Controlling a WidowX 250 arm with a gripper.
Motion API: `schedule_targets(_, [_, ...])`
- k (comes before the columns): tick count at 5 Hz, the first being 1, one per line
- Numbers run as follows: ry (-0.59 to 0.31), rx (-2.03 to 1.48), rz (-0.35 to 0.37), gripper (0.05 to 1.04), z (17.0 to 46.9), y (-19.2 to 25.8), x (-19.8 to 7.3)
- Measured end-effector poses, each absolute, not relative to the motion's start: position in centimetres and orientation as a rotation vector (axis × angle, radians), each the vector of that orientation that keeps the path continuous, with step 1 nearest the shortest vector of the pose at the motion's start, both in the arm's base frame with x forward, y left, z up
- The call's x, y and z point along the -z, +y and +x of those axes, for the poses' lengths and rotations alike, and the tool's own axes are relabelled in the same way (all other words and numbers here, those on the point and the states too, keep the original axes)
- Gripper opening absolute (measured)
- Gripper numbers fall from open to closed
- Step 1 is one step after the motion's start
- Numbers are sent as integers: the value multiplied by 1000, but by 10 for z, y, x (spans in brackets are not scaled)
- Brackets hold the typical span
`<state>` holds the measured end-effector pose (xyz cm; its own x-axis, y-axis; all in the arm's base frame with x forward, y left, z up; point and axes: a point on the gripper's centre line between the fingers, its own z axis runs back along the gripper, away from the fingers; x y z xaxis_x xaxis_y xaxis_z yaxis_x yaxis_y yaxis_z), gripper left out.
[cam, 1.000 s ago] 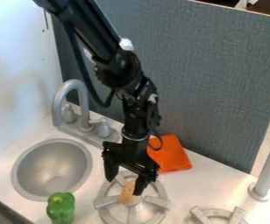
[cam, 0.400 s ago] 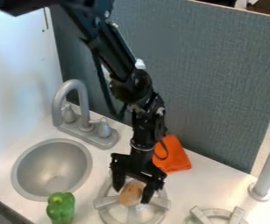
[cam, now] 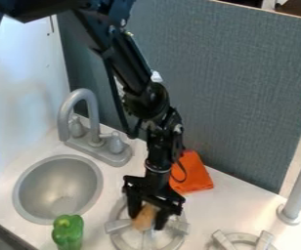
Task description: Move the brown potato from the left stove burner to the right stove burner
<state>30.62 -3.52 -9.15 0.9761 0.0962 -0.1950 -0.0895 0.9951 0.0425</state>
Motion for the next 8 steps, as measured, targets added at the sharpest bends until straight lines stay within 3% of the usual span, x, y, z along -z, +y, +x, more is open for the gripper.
schedule_targets(1, [136,-122,42,586,299,-32,65])
schedule_targets(3, [78,-100,78,576,303,-52,35])
schedule_targets(4, [42,-18,48,576,321,-92,16])
schedule_targets(5, [100,115,10,575,327,-138,29])
schedule_targets(6, [192,227,20,576,320,-173,47])
schedule_targets(8, [246,317,6,576,300,-192,69])
